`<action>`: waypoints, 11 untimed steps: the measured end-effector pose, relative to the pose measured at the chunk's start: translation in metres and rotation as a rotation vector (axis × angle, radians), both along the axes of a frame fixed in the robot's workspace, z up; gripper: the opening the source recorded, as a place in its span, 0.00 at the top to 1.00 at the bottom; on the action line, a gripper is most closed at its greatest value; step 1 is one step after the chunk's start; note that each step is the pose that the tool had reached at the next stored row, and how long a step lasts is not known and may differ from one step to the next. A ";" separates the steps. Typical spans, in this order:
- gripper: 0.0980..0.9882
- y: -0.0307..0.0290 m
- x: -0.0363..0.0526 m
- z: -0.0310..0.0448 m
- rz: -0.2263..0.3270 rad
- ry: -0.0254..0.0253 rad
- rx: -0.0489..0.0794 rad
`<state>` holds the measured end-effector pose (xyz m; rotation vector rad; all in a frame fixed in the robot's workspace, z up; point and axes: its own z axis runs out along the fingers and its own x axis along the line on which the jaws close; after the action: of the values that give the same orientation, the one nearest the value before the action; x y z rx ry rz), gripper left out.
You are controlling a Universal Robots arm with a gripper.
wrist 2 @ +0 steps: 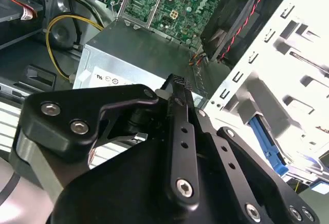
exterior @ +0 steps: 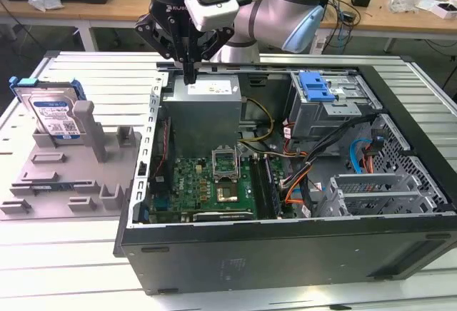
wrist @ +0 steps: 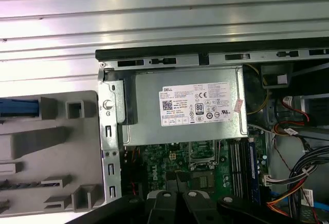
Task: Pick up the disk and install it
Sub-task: 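Reach for the disk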
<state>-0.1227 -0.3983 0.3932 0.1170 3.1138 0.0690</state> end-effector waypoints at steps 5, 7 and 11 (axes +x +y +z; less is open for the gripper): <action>0.99 0.0155 -0.0328 -0.0008 0.000 0.0006 0.000; 0.99 0.0180 -0.0432 -0.0011 0.000 0.0009 0.001; 0.99 0.0232 -0.0669 -0.0021 0.000 0.0015 0.003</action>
<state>-0.1897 -0.3750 0.3911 0.1167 3.1153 0.0730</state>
